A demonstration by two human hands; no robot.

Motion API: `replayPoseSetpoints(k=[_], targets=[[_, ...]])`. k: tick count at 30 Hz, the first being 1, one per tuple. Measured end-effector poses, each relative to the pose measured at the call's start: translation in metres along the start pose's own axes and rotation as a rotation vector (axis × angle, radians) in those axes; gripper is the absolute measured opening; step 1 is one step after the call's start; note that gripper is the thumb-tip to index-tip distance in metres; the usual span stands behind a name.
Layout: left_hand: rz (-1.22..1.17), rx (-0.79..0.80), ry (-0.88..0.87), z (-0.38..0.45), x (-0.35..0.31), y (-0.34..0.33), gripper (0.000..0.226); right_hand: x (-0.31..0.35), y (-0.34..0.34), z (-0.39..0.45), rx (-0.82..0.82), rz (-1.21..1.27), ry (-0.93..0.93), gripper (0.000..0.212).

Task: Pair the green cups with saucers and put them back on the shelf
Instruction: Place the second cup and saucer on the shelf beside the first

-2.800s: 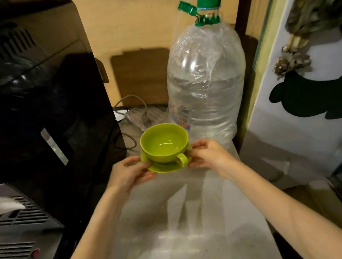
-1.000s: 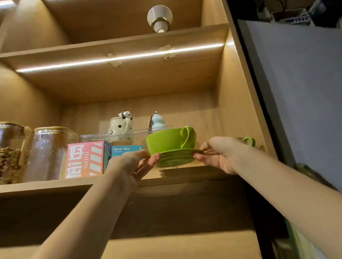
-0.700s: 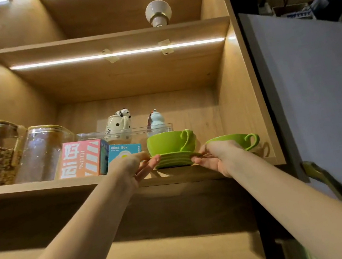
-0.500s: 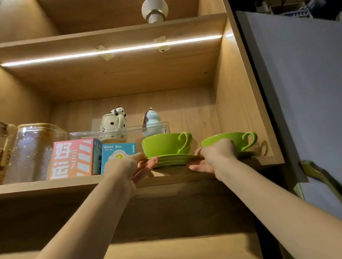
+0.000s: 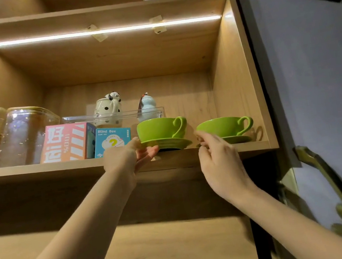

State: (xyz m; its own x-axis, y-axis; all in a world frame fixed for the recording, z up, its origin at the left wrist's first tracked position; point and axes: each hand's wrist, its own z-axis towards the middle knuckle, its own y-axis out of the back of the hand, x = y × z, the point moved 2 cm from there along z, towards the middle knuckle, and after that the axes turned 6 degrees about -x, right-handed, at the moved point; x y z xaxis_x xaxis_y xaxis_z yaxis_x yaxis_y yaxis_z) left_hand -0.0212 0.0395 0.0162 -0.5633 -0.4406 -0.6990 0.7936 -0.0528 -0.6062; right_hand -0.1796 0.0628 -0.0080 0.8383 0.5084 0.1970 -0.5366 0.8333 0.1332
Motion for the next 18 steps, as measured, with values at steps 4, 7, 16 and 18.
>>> replayPoseSetpoints(k=[4, 7, 16, 18], targets=[[0.705, -0.171, -0.774, -0.006, 0.019, 0.011, 0.040, 0.005, -0.012, -0.017, 0.159, -0.119, 0.186, 0.059], [1.055, -0.003, -1.058, -0.008, 0.043, 0.016, 0.071, 0.004, -0.023, -0.019, 0.204, -0.120, 0.192, 0.065], [1.323, 0.024, -1.153, 0.008, 0.065, 0.016, 0.077, -0.004, -0.037, -0.013, 0.232, -0.208, 0.126, 0.066], [1.343, 0.024, -1.159, 0.011, 0.068, 0.017, 0.076, -0.006, -0.039, -0.012, 0.238, -0.256, 0.130, 0.067]])
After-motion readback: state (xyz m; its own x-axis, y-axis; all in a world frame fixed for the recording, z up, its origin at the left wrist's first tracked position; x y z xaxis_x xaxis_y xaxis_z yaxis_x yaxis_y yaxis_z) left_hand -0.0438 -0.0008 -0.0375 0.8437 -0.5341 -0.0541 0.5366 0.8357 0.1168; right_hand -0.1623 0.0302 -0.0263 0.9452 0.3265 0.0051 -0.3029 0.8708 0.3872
